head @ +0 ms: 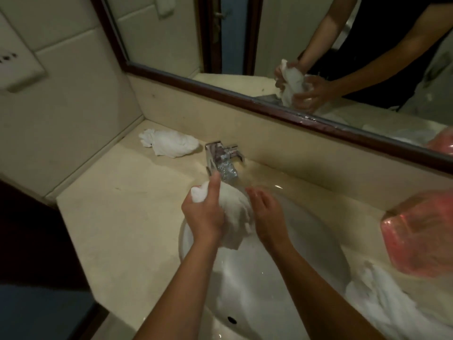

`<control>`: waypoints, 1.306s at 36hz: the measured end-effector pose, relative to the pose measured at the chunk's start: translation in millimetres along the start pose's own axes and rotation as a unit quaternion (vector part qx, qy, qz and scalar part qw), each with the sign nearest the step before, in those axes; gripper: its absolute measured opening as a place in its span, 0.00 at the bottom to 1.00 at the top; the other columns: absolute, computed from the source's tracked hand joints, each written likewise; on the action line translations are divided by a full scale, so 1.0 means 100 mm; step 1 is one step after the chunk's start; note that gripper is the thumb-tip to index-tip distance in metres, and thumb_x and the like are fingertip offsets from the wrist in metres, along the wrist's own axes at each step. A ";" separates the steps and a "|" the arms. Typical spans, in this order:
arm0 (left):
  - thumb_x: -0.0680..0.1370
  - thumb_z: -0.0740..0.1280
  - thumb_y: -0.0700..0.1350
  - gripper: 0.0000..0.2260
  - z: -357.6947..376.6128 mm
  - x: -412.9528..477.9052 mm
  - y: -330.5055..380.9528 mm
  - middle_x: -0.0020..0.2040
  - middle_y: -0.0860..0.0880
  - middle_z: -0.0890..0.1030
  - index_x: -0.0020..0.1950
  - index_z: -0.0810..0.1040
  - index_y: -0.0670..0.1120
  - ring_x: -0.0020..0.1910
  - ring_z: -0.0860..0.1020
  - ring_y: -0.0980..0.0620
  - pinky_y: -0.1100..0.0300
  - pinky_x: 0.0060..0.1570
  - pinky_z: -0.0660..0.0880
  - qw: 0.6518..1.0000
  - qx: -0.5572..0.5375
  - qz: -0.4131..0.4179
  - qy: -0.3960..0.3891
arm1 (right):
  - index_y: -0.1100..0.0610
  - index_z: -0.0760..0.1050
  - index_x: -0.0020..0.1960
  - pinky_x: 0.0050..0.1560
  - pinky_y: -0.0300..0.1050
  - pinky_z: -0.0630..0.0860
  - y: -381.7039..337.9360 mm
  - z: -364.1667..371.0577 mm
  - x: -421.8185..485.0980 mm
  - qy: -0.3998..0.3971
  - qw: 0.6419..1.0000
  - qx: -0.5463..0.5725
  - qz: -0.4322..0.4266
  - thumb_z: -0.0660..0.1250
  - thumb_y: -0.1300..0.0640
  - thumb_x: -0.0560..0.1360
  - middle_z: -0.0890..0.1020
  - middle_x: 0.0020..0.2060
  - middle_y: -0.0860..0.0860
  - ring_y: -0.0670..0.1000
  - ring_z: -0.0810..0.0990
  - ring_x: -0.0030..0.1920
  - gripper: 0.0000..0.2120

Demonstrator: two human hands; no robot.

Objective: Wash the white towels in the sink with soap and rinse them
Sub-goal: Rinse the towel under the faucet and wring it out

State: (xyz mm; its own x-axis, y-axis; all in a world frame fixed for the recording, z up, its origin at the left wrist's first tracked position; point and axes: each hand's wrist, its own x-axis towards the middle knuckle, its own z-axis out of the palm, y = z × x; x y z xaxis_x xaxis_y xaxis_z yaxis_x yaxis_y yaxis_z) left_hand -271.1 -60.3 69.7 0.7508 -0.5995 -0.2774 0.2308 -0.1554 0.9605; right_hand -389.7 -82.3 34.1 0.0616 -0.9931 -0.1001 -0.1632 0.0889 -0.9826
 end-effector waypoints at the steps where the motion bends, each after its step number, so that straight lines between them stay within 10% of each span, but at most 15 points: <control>1: 0.78 0.75 0.57 0.20 0.03 -0.09 0.08 0.38 0.49 0.82 0.42 0.79 0.41 0.36 0.79 0.54 0.68 0.33 0.74 1.000 0.007 0.002 -0.012 | 0.48 0.83 0.55 0.46 0.34 0.75 -0.08 -0.03 -0.04 -0.015 1.000 0.002 -0.003 0.64 0.40 0.82 0.85 0.49 0.44 0.38 0.82 0.47 0.15; 6: 0.84 0.59 0.66 0.24 0.23 -0.52 0.59 0.45 0.54 0.83 0.54 0.83 0.48 0.44 0.80 0.59 0.66 0.40 0.74 0.994 0.049 0.032 -0.090 | 0.44 0.82 0.53 0.51 0.33 0.75 -0.68 -0.33 -0.10 -0.035 0.997 -0.007 -0.062 0.68 0.41 0.80 0.85 0.49 0.38 0.32 0.81 0.48 0.09; 12: 0.81 0.43 0.74 0.38 0.47 -1.02 1.35 0.63 0.46 0.82 0.64 0.81 0.50 0.67 0.78 0.43 0.43 0.72 0.71 0.981 0.109 0.043 -0.157 | 0.54 0.83 0.56 0.48 0.32 0.79 -1.49 -0.92 -0.23 -0.008 0.992 -0.002 -0.123 0.69 0.54 0.84 0.86 0.49 0.46 0.38 0.84 0.47 0.06; 18: 0.86 0.43 0.67 0.32 0.64 -1.33 2.10 0.51 0.51 0.81 0.48 0.80 0.49 0.52 0.79 0.50 0.54 0.59 0.70 0.951 0.135 0.133 -0.244 | 0.51 0.84 0.51 0.45 0.34 0.77 -2.16 -1.34 -0.21 0.042 0.989 0.066 -0.122 0.71 0.56 0.83 0.87 0.46 0.47 0.45 0.84 0.47 0.04; 25: 0.89 0.45 0.58 0.31 0.85 -1.26 2.75 0.37 0.49 0.80 0.36 0.74 0.44 0.39 0.77 0.51 0.53 0.44 0.69 0.901 0.128 0.347 -0.225 | 0.53 0.80 0.55 0.53 0.58 0.82 -2.52 -1.56 -0.14 0.146 0.964 0.212 -0.070 0.64 0.54 0.85 0.85 0.52 0.55 0.56 0.84 0.52 0.06; 30: 0.87 0.43 0.64 0.36 1.07 -1.16 3.04 0.54 0.44 0.84 0.58 0.82 0.39 0.55 0.81 0.47 0.51 0.59 0.73 0.920 0.087 0.283 -0.258 | 0.57 0.71 0.45 0.42 0.49 0.71 -2.58 -1.63 0.00 0.222 0.971 0.056 -0.071 0.61 0.53 0.85 0.78 0.41 0.54 0.56 0.76 0.43 0.12; 35: 0.86 0.42 0.67 0.36 1.28 -1.31 3.26 0.75 0.43 0.75 0.80 0.70 0.44 0.75 0.72 0.41 0.45 0.76 0.66 0.918 0.074 0.202 -0.334 | 0.51 0.75 0.64 0.48 0.39 0.74 -2.98 -1.54 -0.06 0.201 0.968 0.042 -0.143 0.65 0.44 0.85 0.80 0.55 0.45 0.43 0.80 0.54 0.13; 38: 0.85 0.43 0.68 0.36 1.37 -1.33 3.37 0.70 0.44 0.79 0.79 0.71 0.44 0.69 0.77 0.43 0.47 0.72 0.71 0.903 0.074 0.193 -0.377 | 0.46 0.79 0.65 0.49 0.36 0.76 -3.26 -1.45 -0.11 0.120 0.972 0.023 -0.200 0.63 0.40 0.85 0.83 0.55 0.42 0.40 0.82 0.55 0.15; 43: 0.86 0.43 0.67 0.34 1.49 -1.28 3.47 0.65 0.47 0.78 0.79 0.69 0.46 0.64 0.76 0.46 0.51 0.64 0.71 0.881 0.094 0.208 -0.414 | 0.50 0.80 0.39 0.33 0.33 0.70 -3.40 -1.53 -0.02 0.177 0.958 0.011 -0.227 0.66 0.44 0.85 0.79 0.29 0.40 0.38 0.75 0.31 0.18; 47: 0.87 0.42 0.65 0.33 1.52 -1.17 3.63 0.53 0.47 0.82 0.63 0.80 0.47 0.57 0.81 0.48 0.55 0.56 0.75 0.823 0.133 0.337 -0.437 | 0.60 0.83 0.50 0.39 0.45 0.71 -3.56 -1.61 0.02 0.212 0.946 0.012 -0.246 0.64 0.43 0.85 0.82 0.38 0.56 0.46 0.75 0.37 0.20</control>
State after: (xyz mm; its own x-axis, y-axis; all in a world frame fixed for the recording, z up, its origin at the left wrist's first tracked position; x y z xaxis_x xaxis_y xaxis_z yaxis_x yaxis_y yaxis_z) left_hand -369.0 -165.7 453.6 -0.1064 -0.9380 0.3300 -0.2863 0.3467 0.8932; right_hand -490.2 -128.0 409.0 -0.2764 -0.8558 0.4373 -0.1956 -0.3954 -0.8974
